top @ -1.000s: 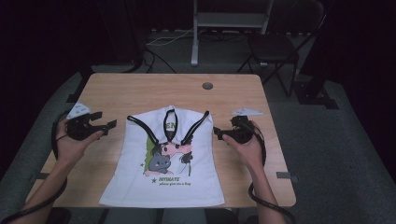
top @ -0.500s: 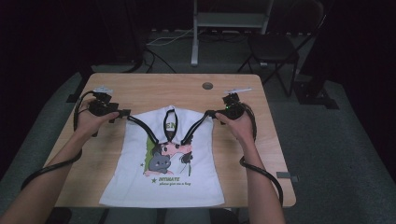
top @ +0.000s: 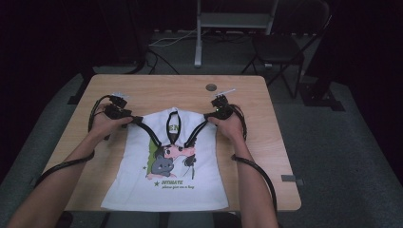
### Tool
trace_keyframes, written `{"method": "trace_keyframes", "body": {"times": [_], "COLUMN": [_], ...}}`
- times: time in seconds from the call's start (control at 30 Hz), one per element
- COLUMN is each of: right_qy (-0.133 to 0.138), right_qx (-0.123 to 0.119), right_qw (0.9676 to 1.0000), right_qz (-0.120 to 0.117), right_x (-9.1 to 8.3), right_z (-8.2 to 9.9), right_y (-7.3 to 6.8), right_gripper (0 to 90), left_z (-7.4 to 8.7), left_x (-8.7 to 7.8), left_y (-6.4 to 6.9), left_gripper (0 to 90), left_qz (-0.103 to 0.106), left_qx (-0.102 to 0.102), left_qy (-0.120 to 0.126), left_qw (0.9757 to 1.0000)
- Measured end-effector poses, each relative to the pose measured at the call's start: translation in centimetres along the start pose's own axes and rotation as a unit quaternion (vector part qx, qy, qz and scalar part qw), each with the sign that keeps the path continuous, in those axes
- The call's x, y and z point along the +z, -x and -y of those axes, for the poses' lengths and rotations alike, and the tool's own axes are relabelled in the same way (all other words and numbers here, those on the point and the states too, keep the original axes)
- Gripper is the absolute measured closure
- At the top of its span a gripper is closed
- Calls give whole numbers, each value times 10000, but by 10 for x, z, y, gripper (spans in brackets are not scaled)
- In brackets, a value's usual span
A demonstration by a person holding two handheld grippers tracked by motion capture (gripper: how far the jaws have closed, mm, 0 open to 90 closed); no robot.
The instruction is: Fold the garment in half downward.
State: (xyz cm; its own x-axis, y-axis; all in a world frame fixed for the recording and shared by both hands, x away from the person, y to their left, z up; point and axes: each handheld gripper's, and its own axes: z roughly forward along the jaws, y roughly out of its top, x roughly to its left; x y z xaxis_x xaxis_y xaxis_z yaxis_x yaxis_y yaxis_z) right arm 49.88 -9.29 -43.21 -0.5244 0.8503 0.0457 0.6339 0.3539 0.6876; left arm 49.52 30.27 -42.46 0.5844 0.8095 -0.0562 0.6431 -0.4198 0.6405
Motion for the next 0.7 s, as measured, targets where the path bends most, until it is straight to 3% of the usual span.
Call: {"method": "trace_keyframes", "body": {"times": [0.13, 0.23, 0.3, 0.43, 0.53, 0.6, 0.63, 0.67, 0.7], "right_qy": [22, 92, 141, 141, 143, 220, 220, 327, 371], "right_qx": [-198, -504, -574, -408, -5, 292, 292, 492, 540], "right_qw": [9998, 9987, 9982, 9989, 9990, 9975, 9975, 9955, 9950], "right_qz": [-11, 21, 9, -169, -425, -612, -612, -735, -756], "right_x": [-6, -8, -9, -9, -9, -11, -11, -14, -16], "right_z": [6, 9, 11, 11, 10, 10, 10, 8, 7], "right_y": [-3, -10, -13, -13, -5, 3, 3, 8, 10], "right_gripper": [484, 582, 648, 745, 779, 788, 788, 789, 789], "left_z": [2, 3, 4, 0, -5, -8, -8, -11, -13], "left_x": [-1, -2, -3, -3, -3, -5, -5, -8, -12], "left_y": [7, 10, 12, 14, 13, 8, 8, 3, -1], "left_gripper": [383, 456, 518, 691, 763, 783, 787, 792, 797], "left_qz": [44, 106, 148, 325, 431, 541, 541, 641, 751], "left_qx": [204, 255, 254, 213, 107, -103, -103, -289, -478], "left_qy": [40, 83, 85, -25, -147, -73, -73, 69, 222], "left_qw": [9998, 9996, 9995, 9992, 9989, 9985, 9985, 9975, 9958]}}
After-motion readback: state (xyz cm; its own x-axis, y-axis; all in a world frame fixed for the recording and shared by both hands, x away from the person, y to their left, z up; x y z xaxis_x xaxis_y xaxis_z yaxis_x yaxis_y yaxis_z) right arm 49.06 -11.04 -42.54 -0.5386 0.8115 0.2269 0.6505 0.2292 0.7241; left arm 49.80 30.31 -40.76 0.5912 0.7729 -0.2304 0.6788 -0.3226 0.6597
